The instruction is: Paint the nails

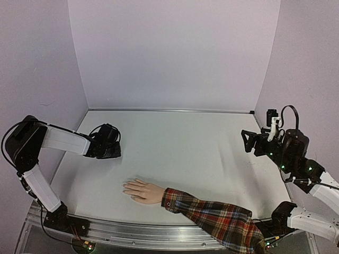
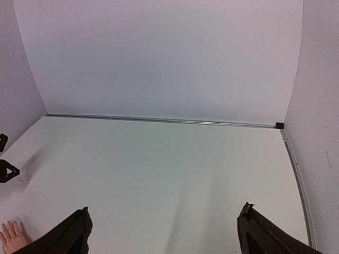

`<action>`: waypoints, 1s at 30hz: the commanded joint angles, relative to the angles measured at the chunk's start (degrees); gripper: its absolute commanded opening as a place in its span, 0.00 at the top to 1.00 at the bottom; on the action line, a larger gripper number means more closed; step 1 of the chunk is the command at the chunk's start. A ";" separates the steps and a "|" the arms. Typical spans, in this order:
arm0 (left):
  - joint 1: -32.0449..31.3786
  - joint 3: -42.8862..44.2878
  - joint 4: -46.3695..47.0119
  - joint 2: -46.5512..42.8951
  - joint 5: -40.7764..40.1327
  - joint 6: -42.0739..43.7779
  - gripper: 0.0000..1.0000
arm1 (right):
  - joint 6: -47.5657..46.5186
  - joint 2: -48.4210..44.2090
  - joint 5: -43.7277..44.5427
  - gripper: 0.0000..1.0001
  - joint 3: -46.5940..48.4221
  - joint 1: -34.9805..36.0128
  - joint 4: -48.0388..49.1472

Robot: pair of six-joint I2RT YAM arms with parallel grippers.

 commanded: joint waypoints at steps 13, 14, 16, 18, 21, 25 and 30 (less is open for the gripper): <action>0.24 1.55 -5.18 -10.74 -0.62 -1.55 0.19 | 9.22 3.38 13.70 0.02 9.31 -0.21 -15.51; 0.25 1.74 -5.64 -13.27 -0.33 -1.24 0.14 | 9.72 3.28 14.86 0.02 10.09 -0.21 -17.39; 0.32 1.54 -5.26 -19.04 0.81 0.15 0.08 | 10.36 2.27 16.52 0.02 10.87 -0.21 -19.76; 0.27 1.36 -4.24 -24.65 0.94 2.15 0.03 | 10.35 0.52 18.17 0.02 11.51 -0.21 -21.37; 0.33 2.15 -3.44 -32.68 -0.50 6.04 0.01 | 10.18 -2.26 21.18 0.02 12.83 -0.21 -23.73; 0.50 3.98 -2.58 -40.18 -2.58 10.73 0.00 | 9.66 -4.17 23.88 0.02 14.27 -0.21 -25.89; 4.71 4.99 -4.00 -43.31 -3.12 13.88 0.00 | 9.06 -4.01 24.65 0.02 14.70 -0.21 -26.37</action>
